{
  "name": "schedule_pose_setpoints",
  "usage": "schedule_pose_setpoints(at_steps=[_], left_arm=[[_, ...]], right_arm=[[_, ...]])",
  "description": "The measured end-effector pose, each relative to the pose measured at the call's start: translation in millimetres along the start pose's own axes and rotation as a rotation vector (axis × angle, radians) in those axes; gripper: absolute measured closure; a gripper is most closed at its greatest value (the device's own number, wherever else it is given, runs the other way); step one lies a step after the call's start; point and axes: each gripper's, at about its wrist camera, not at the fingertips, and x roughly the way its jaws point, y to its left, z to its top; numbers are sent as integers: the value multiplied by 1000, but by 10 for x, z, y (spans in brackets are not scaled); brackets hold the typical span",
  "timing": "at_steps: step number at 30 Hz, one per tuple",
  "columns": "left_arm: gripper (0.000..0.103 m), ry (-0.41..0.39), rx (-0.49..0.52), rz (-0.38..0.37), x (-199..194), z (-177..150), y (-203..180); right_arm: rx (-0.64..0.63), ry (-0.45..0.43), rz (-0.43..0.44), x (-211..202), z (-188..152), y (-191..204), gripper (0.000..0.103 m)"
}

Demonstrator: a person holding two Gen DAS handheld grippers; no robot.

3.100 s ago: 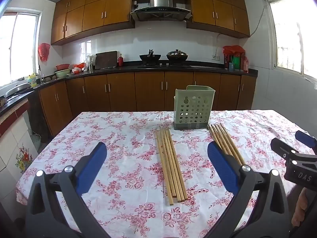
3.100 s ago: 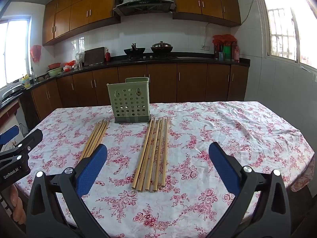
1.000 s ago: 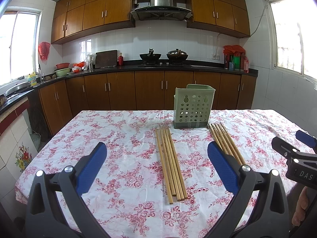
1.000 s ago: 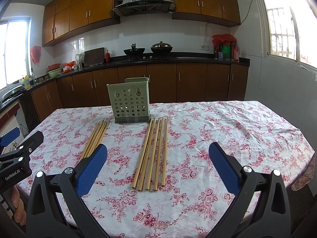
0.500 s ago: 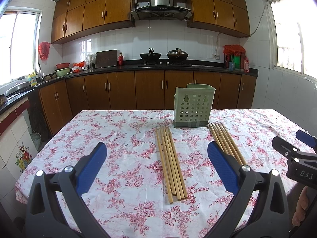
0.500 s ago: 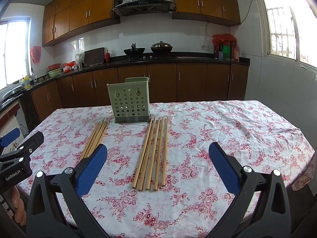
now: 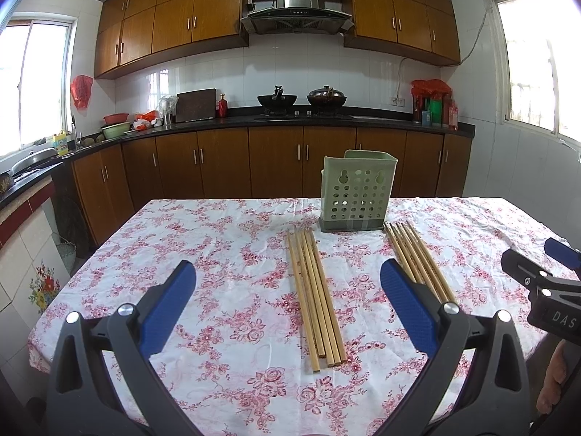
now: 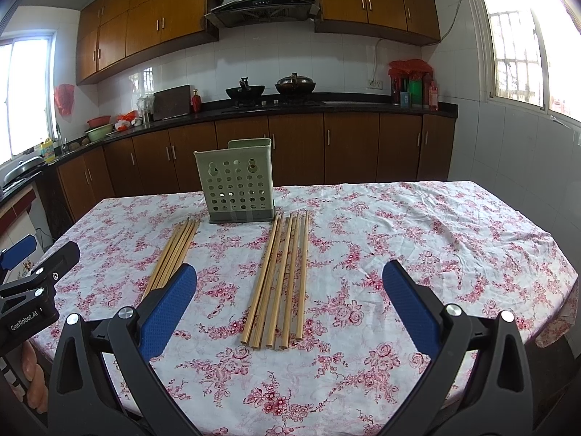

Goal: Organize utensils
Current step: 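Close the right tool on one bamboo chopstick while the left tool grasps another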

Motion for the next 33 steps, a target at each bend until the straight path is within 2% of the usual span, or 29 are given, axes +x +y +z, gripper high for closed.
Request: schedule_pose_setpoints(at_steps=[3,7,10,12,13,15,17,20,22,24,26,27,29,33], left_arm=[[4,22,-2,13,76,-15,17],[4,134,-23,53,349,-77,149],[4,213,-57,66,549,-106,285],[5,253,-70,86,694,-130,361],[9,268,-73,89,760,-133,379],[20,300,-74,83,879,-146,416],[33,330,-74,70,998,-161,423],[43,377,-71,28,1166,-205,405],[46,399,-62,3,1236,-227,366],[50,420,-51,-27,1305,-248,307],[60,441,-44,-58,1373,-269,256],[61,450,-42,-70,1394,-275,230],[67,470,-35,-90,1445,-295,182],[70,483,-19,-117,1475,-314,126]], right_arm=[[4,13,10,78,6,-35,2],[34,79,1,264,-32,-142,2],[70,166,-13,541,-59,-295,5],[56,211,-38,725,-73,-347,32],[52,226,-43,781,-81,-359,38],[67,293,-28,1011,-99,-396,58],[88,348,-1,1191,-126,-411,67],[89,404,19,1392,-173,-374,71],[84,425,27,1453,-187,-346,72],[60,451,24,1513,-229,-300,83],[44,436,12,1528,-225,-301,89],[44,435,6,1520,-225,-311,92],[56,434,6,1546,-216,-372,94],[53,433,-2,1558,-199,-399,94]])
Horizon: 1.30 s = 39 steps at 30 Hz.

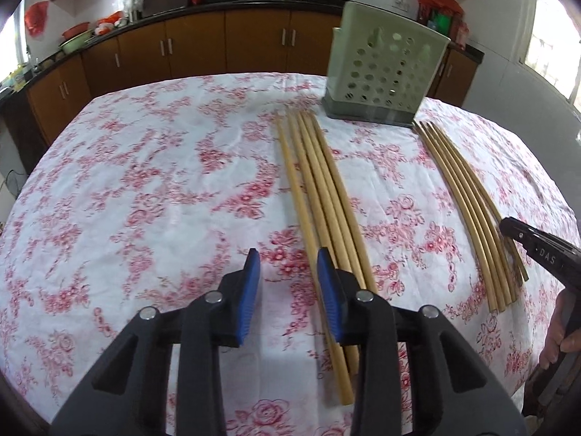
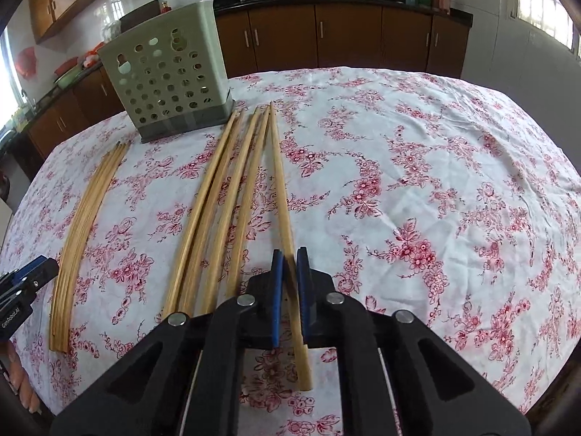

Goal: Organize utensils
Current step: 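Close the right tool on one bamboo chopstick while the left tool grasps another, then lift the right tool's chopstick above the green holder while the left tool carries its own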

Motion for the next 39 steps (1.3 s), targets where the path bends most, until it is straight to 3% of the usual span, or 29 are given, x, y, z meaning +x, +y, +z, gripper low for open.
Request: schedule_pose_setpoints(at_steps=[3,10,14,19,33,39], left_arm=[[73,14,20,7,29,-1,-36],[93,22,48,85,108,79,12],[94,22,11,136,201,223,236],[91,19,-56,135,255,346,544],[95,12,-6,124,134,221,512],[95,-131,-32,110,-321,485,578]], right_arm=[[-24,-7,-21,5,2,38,94],[-43,-9,-14,26,29,38,94],[-8,-13,-32,109,148,-85,95],[54,-21,-60,189,273,-299,95],[49,-23,-40,26,116,-327,95],[62,-181,-26,-425,432,-374,95]])
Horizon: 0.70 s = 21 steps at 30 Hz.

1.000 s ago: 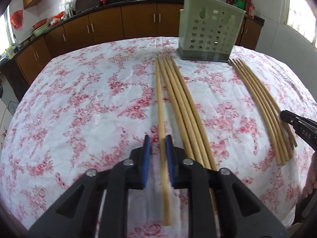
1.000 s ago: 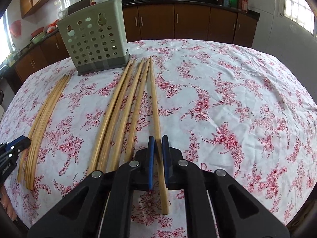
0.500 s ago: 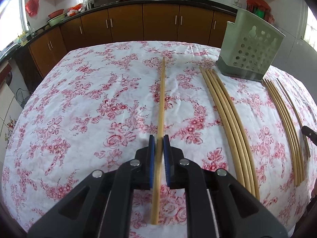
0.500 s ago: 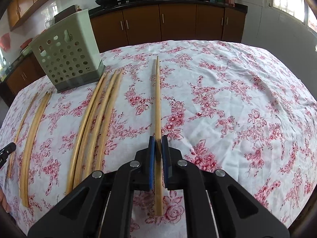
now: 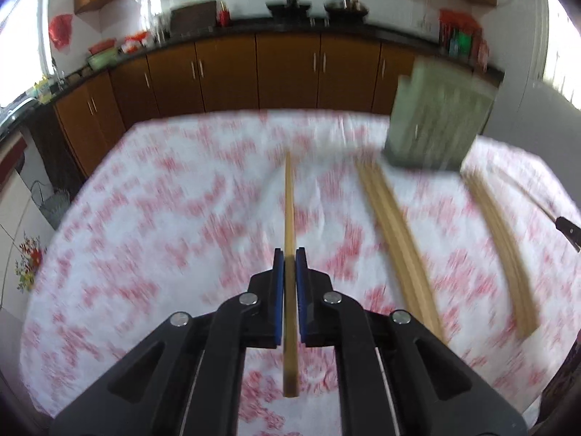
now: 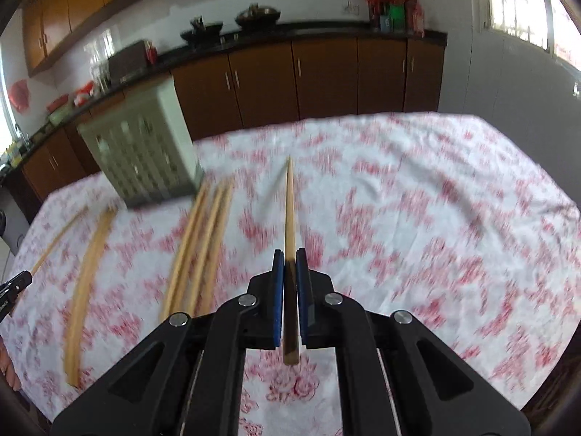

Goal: Organize utensils
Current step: 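Lift the right tool's chopstick above the green holder while the left tool carries its own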

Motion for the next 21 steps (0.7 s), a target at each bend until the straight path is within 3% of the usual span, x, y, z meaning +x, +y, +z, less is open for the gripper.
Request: schedule_pose_setpoints(at_steps=[6,16,21], left_arm=[[95,-188,-49,-2,-464,581,113],[95,-285,-50,-10,-692,1223,101],[95,-366,-24,-34,-914,1574,-85]], right_arm=[[2,-165,21,-384,528,10,95],[-21,-285,58,-622,1098,167,95],[-38,-398,109,-876,1468,383,95]])
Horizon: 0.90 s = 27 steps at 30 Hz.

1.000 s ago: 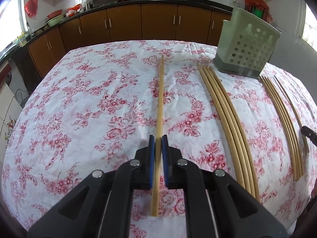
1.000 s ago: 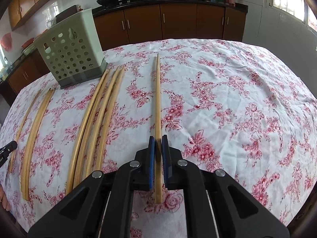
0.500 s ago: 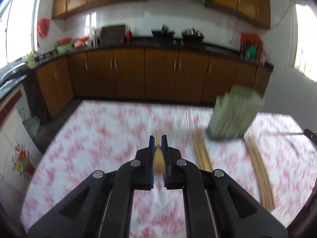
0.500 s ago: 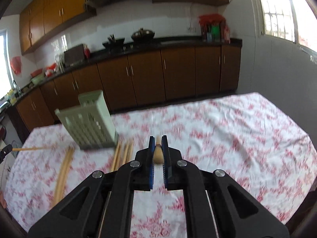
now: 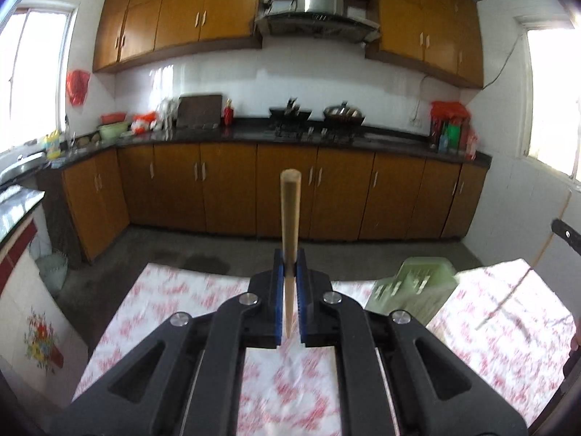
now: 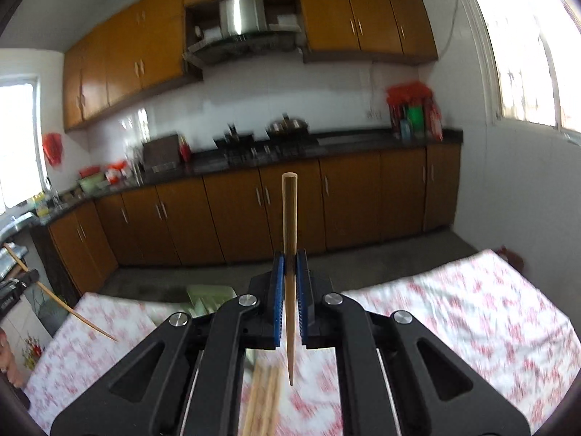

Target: Organize utensils

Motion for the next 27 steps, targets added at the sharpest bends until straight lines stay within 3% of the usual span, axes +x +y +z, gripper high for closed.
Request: schedule_pose_setpoints(at_steps=[5,10,18,25,27], left_arm=[[95,-124,6,-87,-153,428,-361],[95,-193,9,-173,-119,568,-741],[95,-50,5,-229,512,186,-1047],[95,35,-29,-240,826,-75,-939],[91,33,-35,-239,812,-89,-907]], right_arm=[[15,-141,87,-114,392,241,95],[14,-189,139,67,343,387,95],[17,-68,157,524,-40,399,95],[29,13,166,628,-209,396,93],[21,12,162,590,-201,399,77]])
